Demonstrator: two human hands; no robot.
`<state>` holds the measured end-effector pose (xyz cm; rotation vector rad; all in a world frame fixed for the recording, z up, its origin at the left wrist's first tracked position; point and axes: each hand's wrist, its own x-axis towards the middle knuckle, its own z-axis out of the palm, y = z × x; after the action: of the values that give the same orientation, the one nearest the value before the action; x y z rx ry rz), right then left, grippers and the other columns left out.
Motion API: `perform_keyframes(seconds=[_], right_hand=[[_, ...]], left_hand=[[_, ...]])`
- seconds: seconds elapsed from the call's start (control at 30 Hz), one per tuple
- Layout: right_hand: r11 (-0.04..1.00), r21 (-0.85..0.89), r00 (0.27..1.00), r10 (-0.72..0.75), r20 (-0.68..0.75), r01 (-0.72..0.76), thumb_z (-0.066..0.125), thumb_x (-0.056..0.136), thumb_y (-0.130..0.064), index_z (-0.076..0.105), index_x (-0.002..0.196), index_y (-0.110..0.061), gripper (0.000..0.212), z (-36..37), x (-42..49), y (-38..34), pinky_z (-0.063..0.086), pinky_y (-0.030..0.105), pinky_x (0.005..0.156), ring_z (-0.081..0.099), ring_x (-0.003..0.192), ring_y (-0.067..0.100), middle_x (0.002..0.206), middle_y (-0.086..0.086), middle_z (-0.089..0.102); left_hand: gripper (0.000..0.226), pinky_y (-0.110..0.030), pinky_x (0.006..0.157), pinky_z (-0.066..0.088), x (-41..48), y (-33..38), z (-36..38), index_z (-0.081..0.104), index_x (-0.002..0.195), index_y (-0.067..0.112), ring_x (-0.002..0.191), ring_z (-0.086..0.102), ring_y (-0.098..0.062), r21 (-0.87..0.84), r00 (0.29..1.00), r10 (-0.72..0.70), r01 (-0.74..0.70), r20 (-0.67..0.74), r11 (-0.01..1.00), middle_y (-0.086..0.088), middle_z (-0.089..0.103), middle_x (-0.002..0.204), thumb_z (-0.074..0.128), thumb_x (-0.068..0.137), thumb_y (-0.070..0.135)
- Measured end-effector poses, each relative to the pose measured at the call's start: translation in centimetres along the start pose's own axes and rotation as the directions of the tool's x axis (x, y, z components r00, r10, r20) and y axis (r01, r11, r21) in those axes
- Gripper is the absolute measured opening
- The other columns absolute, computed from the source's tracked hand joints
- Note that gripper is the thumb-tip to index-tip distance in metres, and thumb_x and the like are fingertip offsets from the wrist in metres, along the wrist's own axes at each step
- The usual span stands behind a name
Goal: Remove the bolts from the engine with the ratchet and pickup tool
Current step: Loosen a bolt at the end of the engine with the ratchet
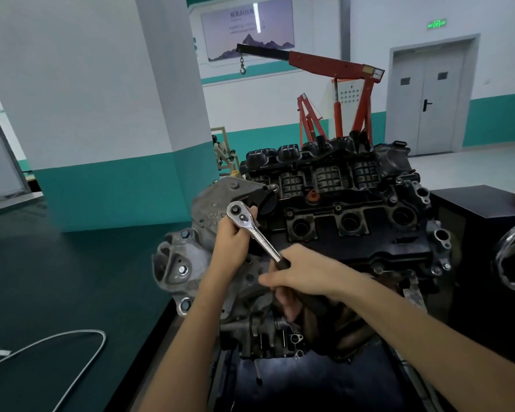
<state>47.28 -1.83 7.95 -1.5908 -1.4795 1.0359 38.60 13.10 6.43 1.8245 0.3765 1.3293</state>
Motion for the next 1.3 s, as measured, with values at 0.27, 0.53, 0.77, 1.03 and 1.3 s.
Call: perform_keyframes(seconds=[0.27, 0.53, 0.77, 1.03, 1.3], right_hand=[[0.638, -0.768, 0.971, -0.141, -0.193, -0.060, 0.064, 0.084, -0.025, 0.059, 0.074, -0.012, 0.018, -9.0, 0.8, -5.5, 0.051, 0.033, 0.045, 0.055, 0.045, 0.020, 0.057, 0.004, 0.059], [0.654, -0.753, 0.905, -0.275, -0.324, -0.071, 0.064, 0.081, -0.037, 0.046, 0.061, -0.026, 0.029, -5.2, 0.2, -2.1, 0.042, 0.024, 0.054, 0.055, 0.059, 0.013, 0.067, -0.004, 0.053], [0.849, -0.527, 0.893, -0.206, -0.400, -0.040, 0.052, 0.091, -0.037, 0.045, 0.069, -0.018, 0.030, 1.2, 1.4, 2.6, 0.050, 0.035, 0.065, 0.059, 0.072, 0.030, 0.073, 0.007, 0.051], [0.374, -0.928, 0.937, -0.323, -0.136, -0.006, 0.056, 0.086, -0.032, 0.045, 0.060, -0.028, 0.029, -10.0, 2.5, -2.9, 0.040, 0.028, 0.061, 0.056, 0.068, 0.022, 0.065, -0.008, 0.045], [0.928, -0.367, 0.917, -0.198, -0.346, 0.062, 0.057, 0.090, -0.032, 0.055, 0.088, -0.014, 0.018, 2.0, 0.4, 3.5, 0.053, 0.033, 0.056, 0.061, 0.060, 0.017, 0.071, 0.004, 0.061]], left_hand=[[0.033, -0.026, 0.057, 0.039, 0.1, 0.6, 0.3, 0.052, 0.058, 0.027, 0.054, 0.044, -0.006, 0.048, 0.997, -0.047, 0.049, -0.055, 0.998, 0.011, 0.049, 0.052, 0.055, 0.090, 0.021], [0.022, -0.015, 0.054, 0.037, -0.5, -0.8, 0.7, 0.055, 0.070, 0.013, 0.056, 0.043, -0.005, 0.015, 0.990, -0.047, 0.050, -0.132, 0.999, 0.011, 0.050, 0.056, 0.051, 0.091, 0.018], [0.032, -0.045, 0.063, 0.043, -0.2, -1.5, 0.9, 0.044, 0.066, 0.010, 0.064, 0.045, -0.021, 0.084, 0.990, -0.123, 0.129, -0.075, 0.988, -0.012, 0.048, 0.062, 0.057, 0.094, 0.021], [0.024, -0.027, 0.076, 0.047, 0.3, -0.4, -1.2, 0.070, 0.067, 0.011, 0.080, 0.063, -0.006, 0.451, 0.991, -0.018, -0.044, 0.133, 0.891, 0.006, 0.070, 0.079, 0.063, 0.090, 0.013], [0.050, -0.046, 0.070, 0.048, 0.0, -2.0, -0.8, 0.061, 0.069, 0.003, 0.071, 0.063, -0.027, 0.533, 1.000, 0.012, -0.016, 0.011, 0.846, -0.011, 0.066, 0.070, 0.044, 0.089, 0.045]])
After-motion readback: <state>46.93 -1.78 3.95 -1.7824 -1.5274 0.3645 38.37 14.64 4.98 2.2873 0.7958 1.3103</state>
